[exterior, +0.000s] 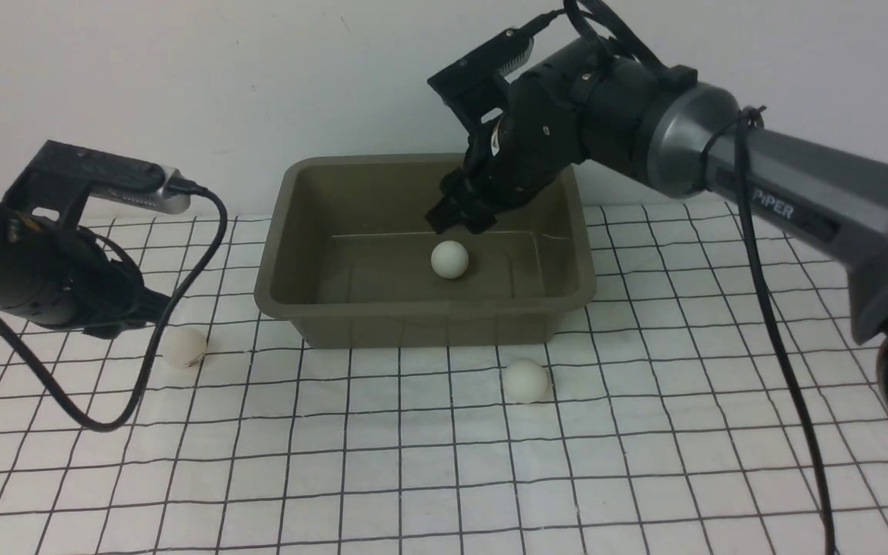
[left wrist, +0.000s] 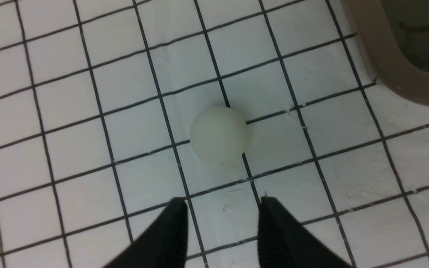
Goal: Put the table tennis balls into the box on the white checkered tablecloth.
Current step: 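Release the ping pong ball into the bin and lift the gripper away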
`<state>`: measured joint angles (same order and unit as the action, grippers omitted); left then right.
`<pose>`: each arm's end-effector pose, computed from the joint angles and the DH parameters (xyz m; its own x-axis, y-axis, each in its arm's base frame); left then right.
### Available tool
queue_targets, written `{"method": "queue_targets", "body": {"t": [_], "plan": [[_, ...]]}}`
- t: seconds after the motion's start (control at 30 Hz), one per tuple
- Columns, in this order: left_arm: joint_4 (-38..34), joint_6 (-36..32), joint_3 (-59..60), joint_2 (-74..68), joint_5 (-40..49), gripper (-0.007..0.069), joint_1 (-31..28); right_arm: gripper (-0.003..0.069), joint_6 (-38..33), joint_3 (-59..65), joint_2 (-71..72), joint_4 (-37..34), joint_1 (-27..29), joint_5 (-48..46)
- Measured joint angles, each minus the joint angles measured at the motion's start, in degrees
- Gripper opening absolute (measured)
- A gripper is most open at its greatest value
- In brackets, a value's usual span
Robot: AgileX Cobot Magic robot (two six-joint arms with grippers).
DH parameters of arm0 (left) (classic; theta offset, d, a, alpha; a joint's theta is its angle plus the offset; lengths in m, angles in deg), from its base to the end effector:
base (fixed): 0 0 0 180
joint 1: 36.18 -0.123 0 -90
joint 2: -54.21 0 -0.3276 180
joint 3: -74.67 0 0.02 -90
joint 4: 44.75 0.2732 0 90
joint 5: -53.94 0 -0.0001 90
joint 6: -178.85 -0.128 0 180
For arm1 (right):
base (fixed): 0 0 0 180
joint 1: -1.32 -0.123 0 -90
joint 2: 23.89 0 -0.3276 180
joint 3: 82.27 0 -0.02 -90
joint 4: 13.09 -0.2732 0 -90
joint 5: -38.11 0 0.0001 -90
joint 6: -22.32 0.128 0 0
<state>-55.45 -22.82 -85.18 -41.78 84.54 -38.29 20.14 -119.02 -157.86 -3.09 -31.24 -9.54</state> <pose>0.3591 0.0011 0.2403 -0.8085 0.1847 -0.5587 0.1944 0.9800 0.0427 0.4933 0.2955 0.2410 -0.6040 -0.5688 -0.5583 -0.5718 0.7972 -0.1936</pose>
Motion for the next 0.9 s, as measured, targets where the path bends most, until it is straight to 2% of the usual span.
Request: {"method": "queue_targets", "body": {"t": [0.1,0.23,0.3,0.7,0.9], "plan": [[-0.72,-0.22,-0.07,-3.63,-2.73,0.0365,0.0,0.0382,0.73,0.0,-0.01,-0.17,0.0,0.08],[-0.92,-0.28,-0.24,-7.36,-6.39,0.0472,0.0,0.0382,0.85,0.0,-0.06,-0.17,0.0,0.08],[-1.07,-0.28,-0.28,-8.92,-7.77,0.0502,0.0,0.0382,0.85,0.0,-0.12,-0.11,0.0,0.61],[-3.6,-0.6,-0.28,-12.3,-11.86,0.0521,0.0,0.0386,1.03,0.0,-2.48,0.47,0.05,4.81],[-3.88,-0.6,-0.28,-12.32,-12.7,0.0521,0.0,0.043,1.03,0.0,-4.17,0.44,0.42,4.82]]}}
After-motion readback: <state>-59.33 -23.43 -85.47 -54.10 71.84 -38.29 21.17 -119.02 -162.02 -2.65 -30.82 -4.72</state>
